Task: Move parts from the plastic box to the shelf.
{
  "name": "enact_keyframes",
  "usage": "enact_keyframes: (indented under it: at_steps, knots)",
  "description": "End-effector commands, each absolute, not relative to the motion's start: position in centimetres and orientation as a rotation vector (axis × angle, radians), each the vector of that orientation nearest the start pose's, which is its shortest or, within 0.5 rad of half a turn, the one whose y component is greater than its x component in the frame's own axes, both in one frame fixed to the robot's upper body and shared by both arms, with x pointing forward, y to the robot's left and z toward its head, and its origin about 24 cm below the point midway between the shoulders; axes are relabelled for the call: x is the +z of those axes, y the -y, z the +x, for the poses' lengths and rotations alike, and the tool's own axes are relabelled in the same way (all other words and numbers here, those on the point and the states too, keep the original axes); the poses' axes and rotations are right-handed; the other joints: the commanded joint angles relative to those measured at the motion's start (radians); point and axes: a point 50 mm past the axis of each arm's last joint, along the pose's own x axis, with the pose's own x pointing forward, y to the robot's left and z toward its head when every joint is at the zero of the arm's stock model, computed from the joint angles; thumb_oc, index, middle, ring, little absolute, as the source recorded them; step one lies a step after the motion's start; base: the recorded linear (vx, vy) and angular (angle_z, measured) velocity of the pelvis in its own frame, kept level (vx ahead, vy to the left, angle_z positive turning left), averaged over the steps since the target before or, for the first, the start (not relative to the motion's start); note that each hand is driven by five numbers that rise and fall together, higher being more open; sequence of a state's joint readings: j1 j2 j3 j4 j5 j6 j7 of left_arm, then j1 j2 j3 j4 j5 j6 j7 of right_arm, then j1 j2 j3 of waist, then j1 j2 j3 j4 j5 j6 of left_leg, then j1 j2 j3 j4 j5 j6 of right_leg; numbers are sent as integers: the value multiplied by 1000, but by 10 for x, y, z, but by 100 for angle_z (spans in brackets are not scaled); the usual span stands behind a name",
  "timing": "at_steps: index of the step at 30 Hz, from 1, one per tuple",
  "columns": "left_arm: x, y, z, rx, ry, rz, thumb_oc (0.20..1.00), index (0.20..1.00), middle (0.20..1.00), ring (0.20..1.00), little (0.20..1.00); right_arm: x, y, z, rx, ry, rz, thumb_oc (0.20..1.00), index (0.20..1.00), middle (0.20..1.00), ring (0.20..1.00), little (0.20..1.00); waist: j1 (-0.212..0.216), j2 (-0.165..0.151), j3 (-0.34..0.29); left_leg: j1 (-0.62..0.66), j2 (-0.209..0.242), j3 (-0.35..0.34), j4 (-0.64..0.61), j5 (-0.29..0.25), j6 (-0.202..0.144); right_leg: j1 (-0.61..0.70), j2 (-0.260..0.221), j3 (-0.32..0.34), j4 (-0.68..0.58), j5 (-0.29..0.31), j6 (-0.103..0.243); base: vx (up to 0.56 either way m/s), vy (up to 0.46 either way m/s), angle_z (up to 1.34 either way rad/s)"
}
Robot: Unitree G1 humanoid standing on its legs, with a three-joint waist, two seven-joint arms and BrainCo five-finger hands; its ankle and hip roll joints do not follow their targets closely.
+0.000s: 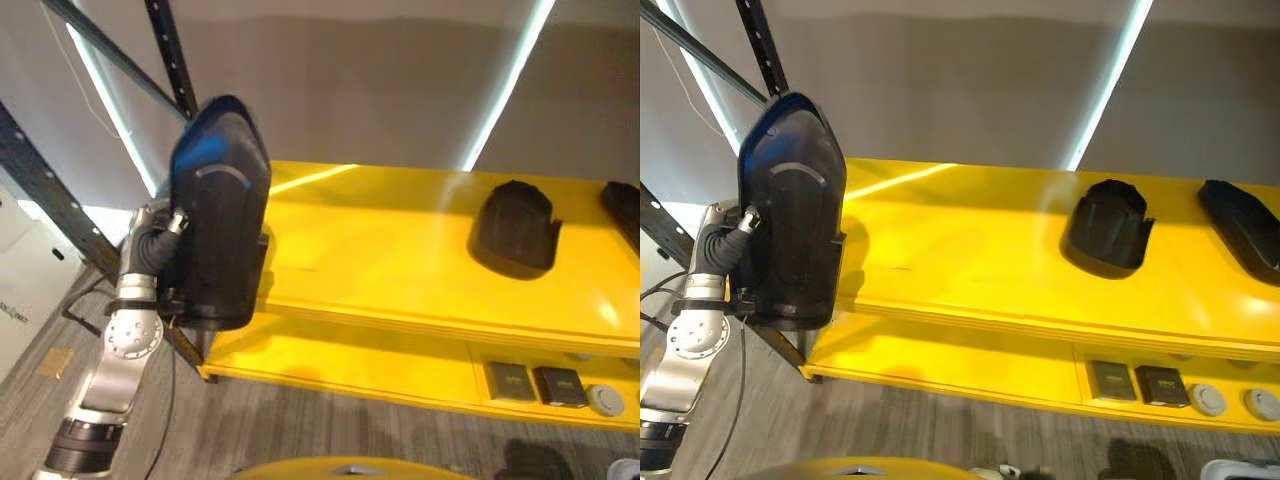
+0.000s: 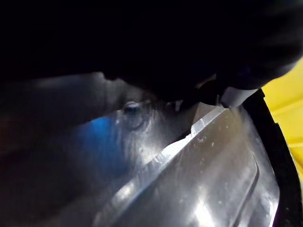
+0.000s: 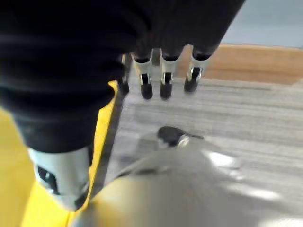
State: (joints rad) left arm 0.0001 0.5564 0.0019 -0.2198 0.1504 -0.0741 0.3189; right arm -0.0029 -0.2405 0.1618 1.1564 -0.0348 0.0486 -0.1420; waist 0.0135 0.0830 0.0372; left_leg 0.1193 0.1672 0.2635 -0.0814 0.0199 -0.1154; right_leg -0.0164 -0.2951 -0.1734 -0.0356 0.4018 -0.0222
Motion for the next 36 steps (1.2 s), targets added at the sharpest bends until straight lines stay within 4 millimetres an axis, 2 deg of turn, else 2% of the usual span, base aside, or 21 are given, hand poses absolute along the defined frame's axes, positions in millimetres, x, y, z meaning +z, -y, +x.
enact_keyframes:
  at_steps: [1,2,3,4,5,6,7,10,13,15,16,17,19,20,23,26,27,28,30,33,36]
  knots:
    - [170,-233,247,268,589,603,200,200,200,200,200,-139,214,161,284,-932,-833,1000,1000,1000,1000,1000,12,59,61,6,67,-58,-6,113,-23,86,25,-32,114,-307,79,20,216,-73]
    - [170,-233,247,268,588,603,200,200,200,200,200,-139,214,161,284,-932,-834,1000,1000,1000,1000,1000,12,59,59,8,67,-58,-6,107,-24,89,25,-32,114,-312,81,62,167,-40]
    - [165,-236,247,267,563,584,200,200,200,200,200,-137,216,164,290,-924,-821,1000,1000,1000,1000,1000,10,55,62,18,62,-45,-6,101,-27,68,47,-50,93,-319,92,83,139,-38]
    - [162,-235,248,249,542,562,200,200,200,200,200,-141,218,154,230,-978,-733,1000,1000,1000,1000,1000,-3,52,61,25,53,-47,-6,94,-22,33,85,-41,68,-327,90,147,215,-44]
    - [161,-232,255,224,524,516,200,200,200,200,200,-146,222,141,109,-1034,-588,1000,1000,1000,1000,1000,-44,48,59,28,38,-60,-6,77,-6,-9,116,0,-6,-327,75,159,155,-30]
    - [159,-232,261,236,511,479,200,200,200,200,200,-149,224,133,89,-1058,-571,1000,1000,1000,1000,1000,-70,47,59,33,35,-65,-6,66,5,-41,134,27,-28,-326,68,164,49,-3]
    - [155,-230,269,216,485,415,200,200,200,200,200,-153,224,123,95,-1098,-574,1000,1000,1000,1000,1000,-81,31,50,36,28,-67,-6,60,7,-26,135,27,-29,-323,60,105,-42,21]
    - [139,-230,279,222,401,321,200,200,200,200,200,-157,228,104,124,-1151,-591,1000,1000,1000,1000,1000,-104,6,25,32,34,-56,-6,34,7,-11,126,16,-29,-300,74,97,-74,55]
    - [135,-231,283,232,370,283,200,200,200,200,200,-158,235,93,149,-1183,-622,1000,1000,1000,1000,1000,-121,15,17,26,44,-52,-6,37,1,-8,128,-7,-34,-298,76,75,-63,20]
    - [146,-236,294,241,383,363,200,200,200,200,200,-158,251,75,113,-1256,-607,1000,1000,1000,1000,1000,-150,21,38,1,57,-49,-6,42,0,-28,147,-1,-52,-297,68,33,-106,7]
    - [148,-240,297,253,380,378,200,200,200,200,200,-160,255,65,86,-1307,-577,1000,1000,1000,1000,1000,-156,21,42,-9,60,-47,-6,42,-4,-41,145,-1,-52,-301,70,-12,-43,4]
    - [148,-240,298,252,381,378,200,200,200,200,200,-160,254,66,86,-1306,-576,1000,1000,1000,1000,1000,-155,21,41,-11,61,-47,-6,42,-4,-43,145,-1,-52,-301,70,16,-62,4]
    - [147,-241,308,245,344,374,200,200,200,200,200,-163,262,40,30,-1431,-506,1000,1000,1000,1000,1000,-161,22,41,-26,68,-41,-6,38,-10,-61,144,-7,-52,-310,73,48,-68,-10]
    - [147,-240,314,240,330,363,200,200,200,200,200,-163,264,36,26,-1451,-502,1000,1000,1000,1000,1000,-163,23,43,-31,71,-38,-6,35,-14,-66,145,-7,-52,-313,75,44,-67,-4]
    - [164,-237,331,225,342,437,200,200,200,200,200,-160,277,27,-117,-1474,-415,1000,1000,1000,1000,1000,-188,31,64,-57,78,-33,-6,35,-21,-85,147,0,-52,-310,76,-1,-50,-3]
    - [160,-241,337,234,298,461,200,200,200,200,200,-159,279,25,-234,-1457,-276,1000,1000,1000,1000,1000,-207,38,74,-61,78,-25,-6,33,-18,-94,150,4,-52,-310,70,-1,-4,-3]
    - [164,-242,346,225,275,477,200,200,200,200,200,-159,277,32,-77,-1453,-456,1000,1000,1000,1000,1000,-211,41,86,-61,80,-23,-6,30,-28,-95,150,3,-52,-310,72,-11,-19,-7]
    - [165,-242,349,227,266,501,200,200,200,200,200,-158,278,38,-16,-1439,-546,1000,1000,1000,1000,1000,-212,42,89,-65,78,-23,-6,33,-31,-100,149,4,-52,-308,73,-15,-22,-5]
    - [167,-244,350,234,266,523,200,200,200,200,200,-158,278,40,-5,-1436,-554,1000,1000,1000,1000,1000,-215,43,95,-66,78,-24,-6,34,-30,-101,150,3,-52,-308,73,0,0,0]
    - [156,-246,351,238,210,544,200,200,200,200,200,-159,278,33,-139,-1451,-374,1000,1000,1000,1000,1000,-230,48,104,-66,77,-23,-6,36,-23,-103,150,7,-52,-306,67,1,-10,-4]
    - [153,-246,357,253,173,558,200,200,200,200,200,-159,276,35,-102,-1452,-409,1000,1000,1000,1000,1000,-239,56,110,-71,76,-19,-6,29,-27,-111,148,8,-52,-305,64,0,0,0]
